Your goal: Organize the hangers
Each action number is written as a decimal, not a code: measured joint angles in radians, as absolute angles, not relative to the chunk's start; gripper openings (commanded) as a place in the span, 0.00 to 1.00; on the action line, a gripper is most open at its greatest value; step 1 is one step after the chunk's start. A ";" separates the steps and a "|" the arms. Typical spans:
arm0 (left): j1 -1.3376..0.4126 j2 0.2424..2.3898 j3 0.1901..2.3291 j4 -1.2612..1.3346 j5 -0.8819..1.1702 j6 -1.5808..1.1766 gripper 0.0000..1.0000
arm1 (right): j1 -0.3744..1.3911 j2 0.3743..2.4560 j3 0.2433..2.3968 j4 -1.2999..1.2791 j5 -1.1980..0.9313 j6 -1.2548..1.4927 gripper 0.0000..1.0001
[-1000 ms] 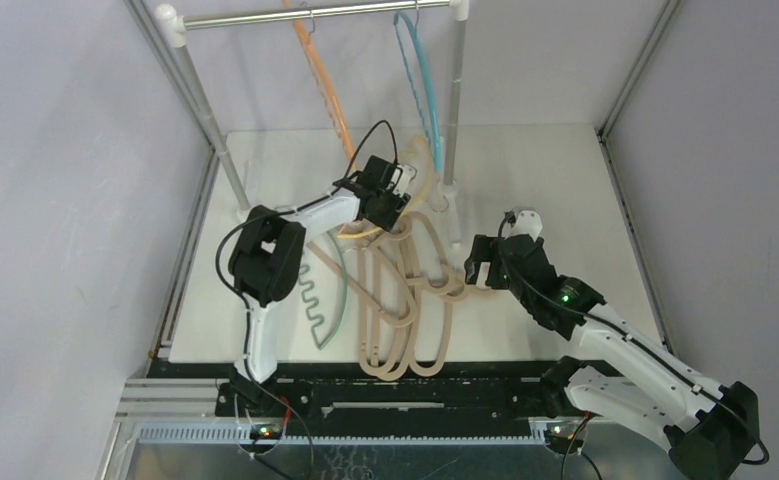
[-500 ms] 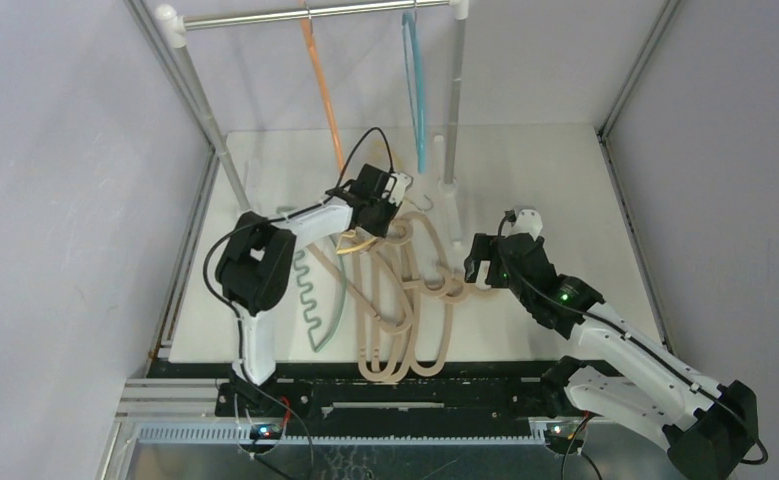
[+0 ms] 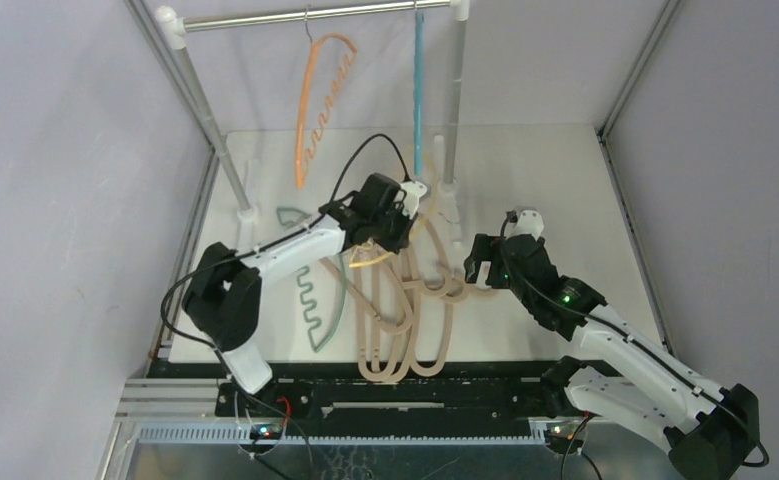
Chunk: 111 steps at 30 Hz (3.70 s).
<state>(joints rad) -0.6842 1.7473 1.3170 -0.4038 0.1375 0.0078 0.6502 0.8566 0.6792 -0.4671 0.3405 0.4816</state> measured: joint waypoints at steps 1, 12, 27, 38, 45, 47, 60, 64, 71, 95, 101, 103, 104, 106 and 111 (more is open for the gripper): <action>-0.700 1.728 1.286 -0.390 0.149 -0.006 0.00 | 0.650 0.854 0.676 -0.467 0.339 0.482 1.00; -0.811 1.576 0.865 -0.193 0.168 -0.208 0.00 | 0.650 0.796 0.670 -0.468 0.339 0.478 1.00; -0.843 1.059 0.772 -0.187 0.047 -0.327 0.00 | 0.650 0.767 0.670 -0.484 0.330 0.478 1.00; -0.843 0.894 0.693 -0.224 -0.034 -0.375 0.00 | 0.651 0.775 0.674 -0.483 0.303 0.478 0.99; -0.843 0.727 0.695 -0.228 -0.019 -0.398 0.00 | 0.657 0.776 0.678 -0.482 0.297 0.478 0.99; -0.843 0.700 0.695 -0.217 -0.005 -0.413 0.00 | 0.660 0.778 0.681 -0.481 0.296 0.477 0.99; -0.843 0.591 0.680 -0.227 0.023 -0.507 0.00 | 0.680 0.791 0.684 -0.478 0.298 0.478 0.98; -0.843 0.541 0.653 -0.264 -0.026 -0.528 0.00 | 0.691 0.794 0.684 -0.477 0.303 0.478 0.98; -0.843 0.437 0.649 -0.378 -0.130 -0.551 0.00 | 0.708 0.802 0.684 -0.472 0.309 0.478 0.98; -0.843 0.348 0.679 -0.433 -0.154 -0.509 0.00 | 0.738 0.830 0.709 -0.466 0.316 0.477 0.98; -0.756 0.483 0.795 -0.390 -0.099 -0.457 0.00 | 0.743 0.827 0.723 -0.467 0.334 0.475 0.98; -0.678 0.500 0.813 -0.366 -0.056 -0.451 0.00 | 0.743 0.823 0.723 -0.469 0.339 0.474 0.98; -0.642 0.505 0.822 -0.358 -0.036 -0.448 0.00 | 0.743 0.822 0.723 -0.471 0.340 0.474 0.98; -0.576 0.517 0.844 -0.347 0.004 -0.443 0.00 | 0.743 0.820 0.723 -0.474 0.343 0.474 0.98; -0.398 0.592 0.907 -0.245 0.169 -0.451 0.00 | 0.743 0.820 0.723 -0.475 0.345 0.474 0.98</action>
